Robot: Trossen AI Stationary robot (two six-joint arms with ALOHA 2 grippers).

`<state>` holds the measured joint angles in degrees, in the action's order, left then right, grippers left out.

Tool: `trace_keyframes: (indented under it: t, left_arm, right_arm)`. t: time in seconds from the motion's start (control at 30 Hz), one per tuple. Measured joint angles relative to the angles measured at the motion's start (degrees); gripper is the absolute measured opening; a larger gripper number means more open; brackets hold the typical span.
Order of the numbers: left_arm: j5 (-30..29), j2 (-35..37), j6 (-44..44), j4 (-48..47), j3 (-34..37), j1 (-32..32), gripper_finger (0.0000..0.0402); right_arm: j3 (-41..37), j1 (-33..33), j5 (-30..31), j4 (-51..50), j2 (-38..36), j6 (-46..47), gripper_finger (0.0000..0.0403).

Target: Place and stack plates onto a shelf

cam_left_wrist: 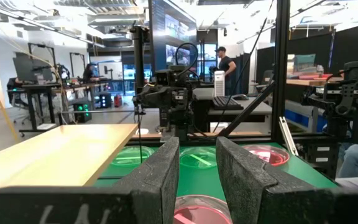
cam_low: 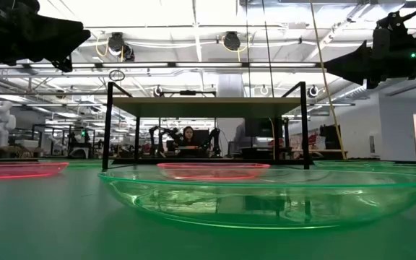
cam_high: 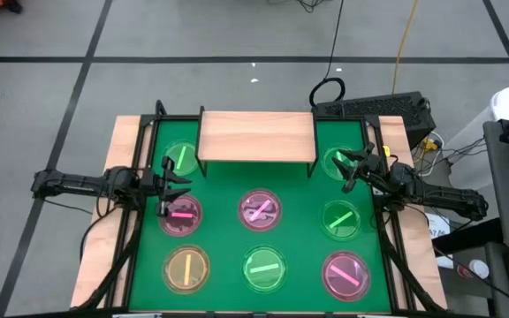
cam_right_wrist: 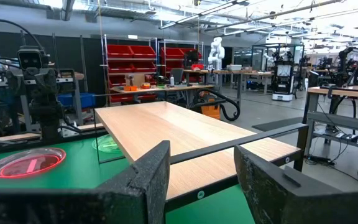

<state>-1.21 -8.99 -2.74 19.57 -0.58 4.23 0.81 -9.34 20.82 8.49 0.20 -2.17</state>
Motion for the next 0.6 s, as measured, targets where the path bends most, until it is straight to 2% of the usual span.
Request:
trace_keyframes:
  t: [0.6]
  left_arm:
    - [-0.1, 0.0, 0.0, 1.7, 0.0, 0.0, 0.0113]
  right_arm:
    - [0.0, 0.0, 0.0, 0.0, 0.0, 0.0, 0.0160]
